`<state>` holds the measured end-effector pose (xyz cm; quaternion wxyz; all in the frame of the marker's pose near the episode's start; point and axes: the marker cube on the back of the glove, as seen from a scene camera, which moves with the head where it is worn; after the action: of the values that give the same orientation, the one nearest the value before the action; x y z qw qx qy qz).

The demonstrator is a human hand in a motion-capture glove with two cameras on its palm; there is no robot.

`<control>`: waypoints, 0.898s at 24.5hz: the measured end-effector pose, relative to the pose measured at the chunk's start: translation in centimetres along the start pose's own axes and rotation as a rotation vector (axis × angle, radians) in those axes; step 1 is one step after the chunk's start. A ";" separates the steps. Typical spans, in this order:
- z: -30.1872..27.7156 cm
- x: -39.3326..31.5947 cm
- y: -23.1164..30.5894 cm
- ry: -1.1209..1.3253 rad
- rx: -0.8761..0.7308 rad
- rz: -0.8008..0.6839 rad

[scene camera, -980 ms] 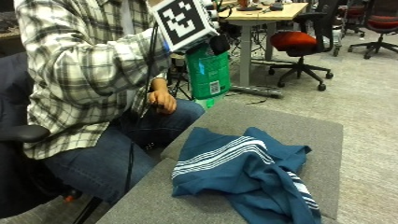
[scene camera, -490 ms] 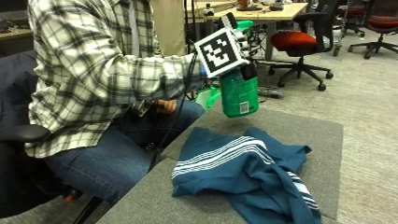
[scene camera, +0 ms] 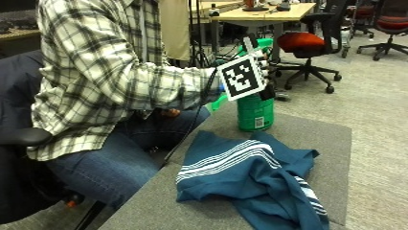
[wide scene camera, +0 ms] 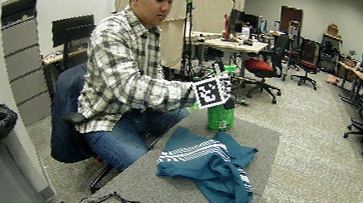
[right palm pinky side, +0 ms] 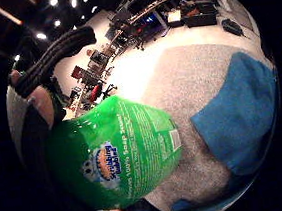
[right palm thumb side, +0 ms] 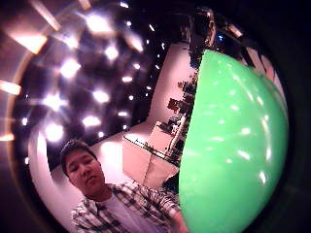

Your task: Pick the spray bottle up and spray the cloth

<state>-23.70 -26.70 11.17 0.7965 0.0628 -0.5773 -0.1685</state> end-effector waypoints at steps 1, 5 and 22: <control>0.0 0.1 0.0 -0.008 -0.017 0.014; 0.0 0.6 0.3 0.004 -0.111 0.059; -3.9 -0.8 2.6 0.423 -0.256 0.033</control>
<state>-19.74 -24.31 9.93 0.9037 -0.0141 -0.3726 -0.2105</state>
